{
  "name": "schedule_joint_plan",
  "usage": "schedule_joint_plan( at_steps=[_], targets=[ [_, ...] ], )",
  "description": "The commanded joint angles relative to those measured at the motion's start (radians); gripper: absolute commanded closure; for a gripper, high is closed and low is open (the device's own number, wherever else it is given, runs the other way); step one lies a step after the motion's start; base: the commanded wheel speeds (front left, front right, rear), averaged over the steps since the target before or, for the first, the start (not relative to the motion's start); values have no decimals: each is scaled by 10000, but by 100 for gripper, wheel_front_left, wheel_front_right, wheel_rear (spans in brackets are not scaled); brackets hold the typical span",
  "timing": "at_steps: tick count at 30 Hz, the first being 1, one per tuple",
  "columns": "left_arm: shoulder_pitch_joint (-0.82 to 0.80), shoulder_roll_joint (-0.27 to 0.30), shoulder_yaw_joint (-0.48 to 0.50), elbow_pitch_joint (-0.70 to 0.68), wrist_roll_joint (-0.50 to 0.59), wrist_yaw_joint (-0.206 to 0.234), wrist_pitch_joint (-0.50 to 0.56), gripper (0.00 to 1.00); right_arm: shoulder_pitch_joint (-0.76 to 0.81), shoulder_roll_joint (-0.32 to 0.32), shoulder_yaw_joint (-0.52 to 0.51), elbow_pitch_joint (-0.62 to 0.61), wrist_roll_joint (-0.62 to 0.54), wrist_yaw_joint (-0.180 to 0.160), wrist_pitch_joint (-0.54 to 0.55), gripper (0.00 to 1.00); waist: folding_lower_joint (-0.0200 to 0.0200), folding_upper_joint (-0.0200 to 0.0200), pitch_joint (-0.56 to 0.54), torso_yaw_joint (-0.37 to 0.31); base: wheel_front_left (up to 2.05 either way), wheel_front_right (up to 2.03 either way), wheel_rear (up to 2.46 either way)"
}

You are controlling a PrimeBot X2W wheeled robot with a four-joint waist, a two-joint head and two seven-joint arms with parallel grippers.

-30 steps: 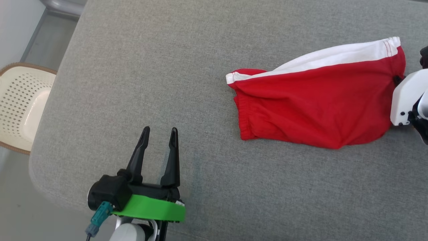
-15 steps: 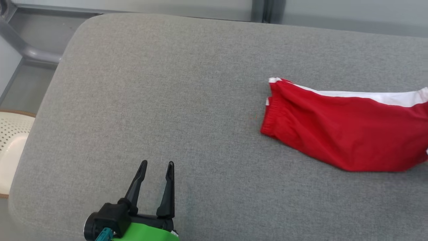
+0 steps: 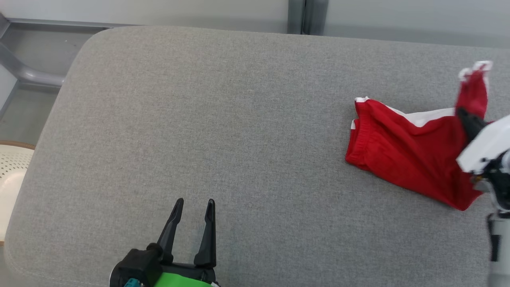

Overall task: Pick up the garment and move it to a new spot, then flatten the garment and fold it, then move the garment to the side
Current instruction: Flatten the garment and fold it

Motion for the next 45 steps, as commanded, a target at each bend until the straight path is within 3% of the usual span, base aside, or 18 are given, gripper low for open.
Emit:
schedule_joint_plan(
  at_steps=[1, 6, 20, 21, 22, 26, 29, 32, 39, 45],
  targets=[
    [-109, 14, -38, -14, -19, 32, 2, 0, -99, 479, 364, -60, -116, 3, -61, 100, 0, -1, 163, 7, 0, 0, 0],
    [-428, 14, -187, 194, 136, -80, 1, 0, -389, 1226, 1576, 783, -398, 3, -754, 100, 0, -1, 347, 105, 0, 0, 0],
    [-618, 14, -225, 661, 129, -136, 1, 0, -1519, 1273, 3698, 4070, 263, 3, -2818, 100, 0, -1, 303, 245, 0, 0, 0],
    [-617, 14, -253, 680, 107, -113, 1, 0, -1581, 1273, 3807, 4159, 282, 3, -2947, 75, 0, -1, 289, 242, 0, 0, 0],
    [-615, 14, -279, 688, 91, -87, 1, 0, -1629, 1273, 4000, 4213, 274, 3, -3110, 0, 0, -1, 268, 234, 0, 0, 0],
    [-399, 14, -256, 789, -2, -56, 2, 0, -1285, 1274, 4617, 4007, 276, 3, -3725, 0, 0, -1, -23, 158, 0, 0, 0],
    [-120, 15, -53, 875, 67, -35, 2, 0, -569, 1226, 5031, 3182, 83, 3, -4417, 0, 0, -1, -460, 56, 0, 0, 0],
    [235, 17, 381, 878, 227, 6, 1, 0, 452, 613, 5254, 2219, -335, 1, -5167, 0, 0, -1, -933, -133, 0, 0, 0],
    [1022, 14, 1561, 659, 663, -179, 2, 0, 2972, -492, 4221, 981, -1321, -5, -7243, 0, 0, -1, -1846, -433, 0, 0, 0],
    [1483, 15, 2242, 399, 1013, -368, 1, 0, 4409, -757, 2962, 1719, -1790, 1, -9187, 0, 0, -1, -2431, -394, 0, 0, 0]
  ],
)
